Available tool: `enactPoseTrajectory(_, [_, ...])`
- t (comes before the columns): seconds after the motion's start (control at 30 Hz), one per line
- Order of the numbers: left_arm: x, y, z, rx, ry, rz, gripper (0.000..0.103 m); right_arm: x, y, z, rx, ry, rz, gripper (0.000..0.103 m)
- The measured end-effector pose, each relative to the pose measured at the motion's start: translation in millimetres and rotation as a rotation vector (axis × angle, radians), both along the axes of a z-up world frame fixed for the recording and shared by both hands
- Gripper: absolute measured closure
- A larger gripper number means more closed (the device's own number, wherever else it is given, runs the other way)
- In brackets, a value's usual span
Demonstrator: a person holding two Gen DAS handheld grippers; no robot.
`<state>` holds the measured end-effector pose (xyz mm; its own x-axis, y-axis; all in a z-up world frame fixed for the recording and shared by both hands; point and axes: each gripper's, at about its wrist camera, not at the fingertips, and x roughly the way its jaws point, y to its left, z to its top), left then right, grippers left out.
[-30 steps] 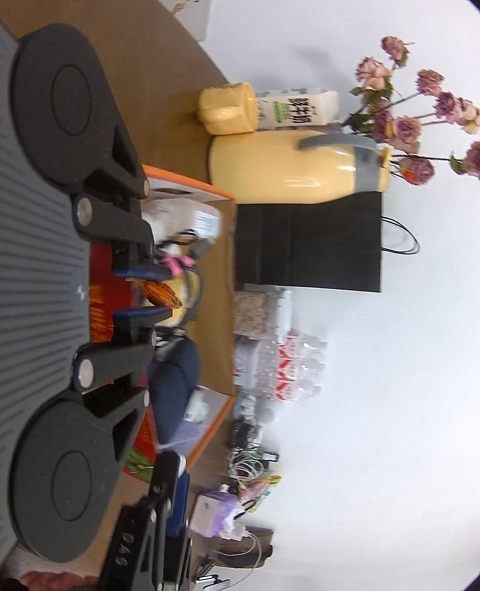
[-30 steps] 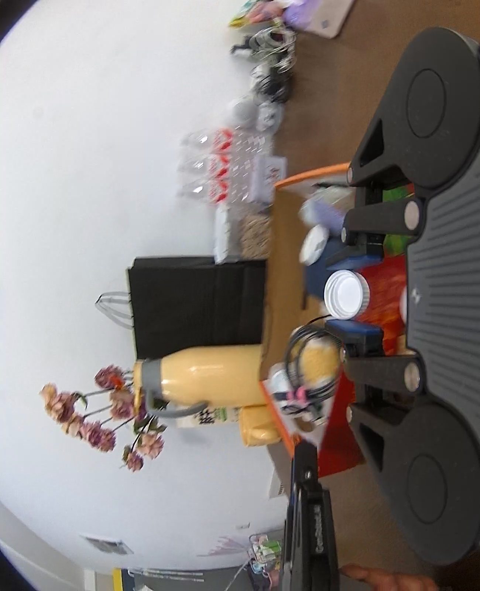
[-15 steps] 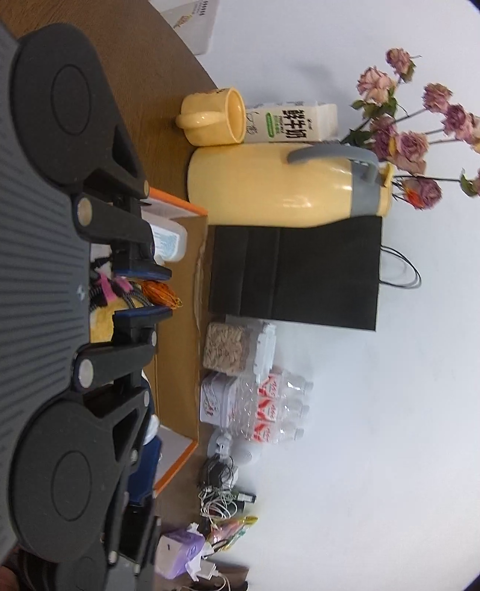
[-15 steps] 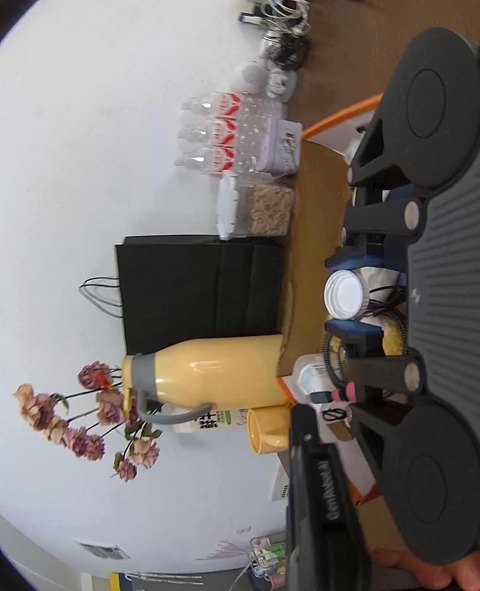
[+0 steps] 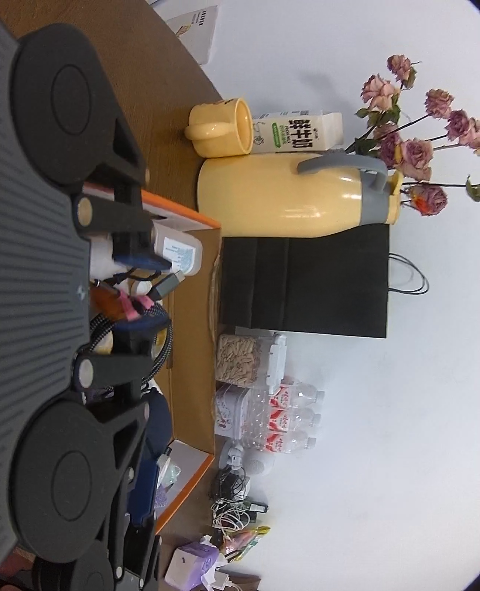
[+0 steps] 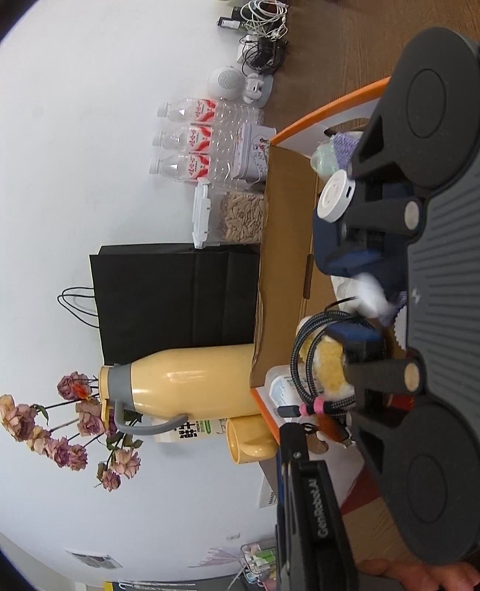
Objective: Organize objects
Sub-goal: 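Carry the cap and orange piece into the box and open both grippers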
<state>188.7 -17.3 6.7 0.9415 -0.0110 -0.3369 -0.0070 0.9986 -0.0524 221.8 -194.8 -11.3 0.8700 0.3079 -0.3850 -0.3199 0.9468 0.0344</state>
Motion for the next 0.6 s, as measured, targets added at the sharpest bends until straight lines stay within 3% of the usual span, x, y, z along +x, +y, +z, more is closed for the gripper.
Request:
enactPoseTrajectory(0.07, [-4, 1, 2, 0.005, -0.021, 0.012, 0.053, -3, -3, 1, 0.005, -0.009, -0.014, 0.036])
enactPoseTrajectory(0.17, [-9, 2, 5, 0.007, -0.050, 0.019, 0.033, -6, -8, 2, 0.013, -0.026, -0.036, 0.015])
enactPoseTrajectory(0.27, [-15, 1, 6, 0.014, -0.074, 0.024, 0.011, -7, -12, 2, 0.028, -0.034, -0.044, 0.004])
enactPoseTrajectory(0.37, [-19, 0, 6, 0.018, -0.098, 0.030, 0.000, -9, -14, 2, 0.036, -0.037, -0.049, 0.000])
enactPoseTrajectory(0.6, [-19, 2, 4, 0.009, -0.089, 0.043, 0.000, -13, -15, 4, 0.040, -0.047, -0.051, 0.000])
